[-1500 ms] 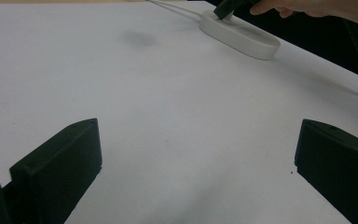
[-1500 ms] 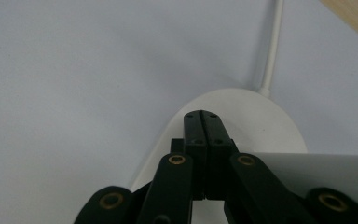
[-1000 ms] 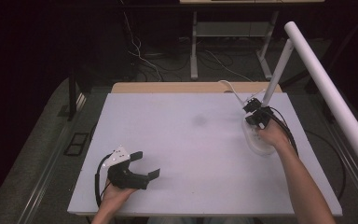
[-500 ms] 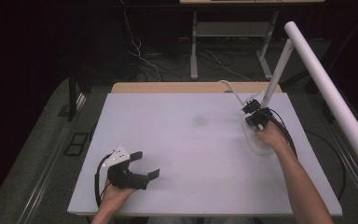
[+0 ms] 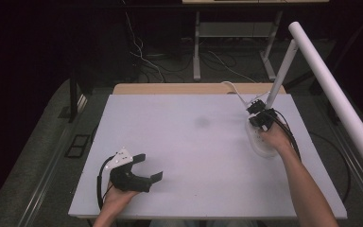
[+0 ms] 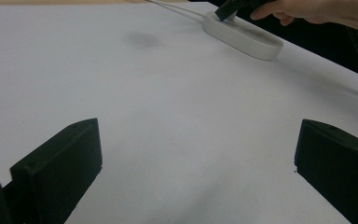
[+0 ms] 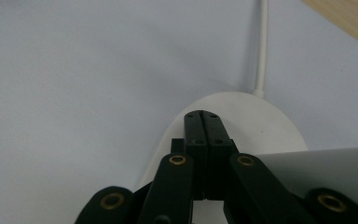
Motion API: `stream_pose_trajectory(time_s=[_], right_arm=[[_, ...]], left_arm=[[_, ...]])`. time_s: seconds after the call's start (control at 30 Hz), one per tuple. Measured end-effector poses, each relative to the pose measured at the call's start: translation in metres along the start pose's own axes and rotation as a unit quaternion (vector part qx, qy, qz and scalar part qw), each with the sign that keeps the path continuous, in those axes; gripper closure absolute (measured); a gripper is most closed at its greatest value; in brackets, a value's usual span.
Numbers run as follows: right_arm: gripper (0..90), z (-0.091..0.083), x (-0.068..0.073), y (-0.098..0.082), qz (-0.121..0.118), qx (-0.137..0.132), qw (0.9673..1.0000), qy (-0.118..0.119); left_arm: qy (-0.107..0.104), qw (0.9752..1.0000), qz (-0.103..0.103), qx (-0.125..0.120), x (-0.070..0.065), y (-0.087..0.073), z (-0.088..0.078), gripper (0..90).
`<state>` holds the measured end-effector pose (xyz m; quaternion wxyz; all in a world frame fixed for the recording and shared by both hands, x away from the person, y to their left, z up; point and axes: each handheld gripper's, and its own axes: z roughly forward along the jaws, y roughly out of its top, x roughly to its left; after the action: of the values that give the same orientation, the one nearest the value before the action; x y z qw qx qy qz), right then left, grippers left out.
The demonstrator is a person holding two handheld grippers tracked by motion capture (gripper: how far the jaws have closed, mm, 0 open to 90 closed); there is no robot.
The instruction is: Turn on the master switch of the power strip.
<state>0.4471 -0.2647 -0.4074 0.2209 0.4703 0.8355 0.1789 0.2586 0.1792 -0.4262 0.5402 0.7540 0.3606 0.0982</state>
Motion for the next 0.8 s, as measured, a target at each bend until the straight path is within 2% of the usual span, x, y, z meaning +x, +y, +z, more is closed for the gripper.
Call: stream_pose_trajectory(time_s=[0.43, 0.6, 0.8], right_arm=[[89.3, -0.003, 0.001, 0.003, -0.002, 0.007, 1.0, -0.001], [89.3, -0.006, 0.004, 0.006, -0.003, -0.003, 1.0, 0.003], [89.2, -0.019, 0.006, 0.014, 0.003, -0.02, 0.9995, 0.023]], left_arm=[[0.0, 1.0, 0.001, 0.001, 0.001, 0.001, -0.001, 0.0], [0.001, 1.0, -0.002, -0.004, 0.001, 0.001, -0.001, 0.0], [0.0, 1.0, -0.003, -0.006, 0.001, 0.001, -0.002, 0.0]])
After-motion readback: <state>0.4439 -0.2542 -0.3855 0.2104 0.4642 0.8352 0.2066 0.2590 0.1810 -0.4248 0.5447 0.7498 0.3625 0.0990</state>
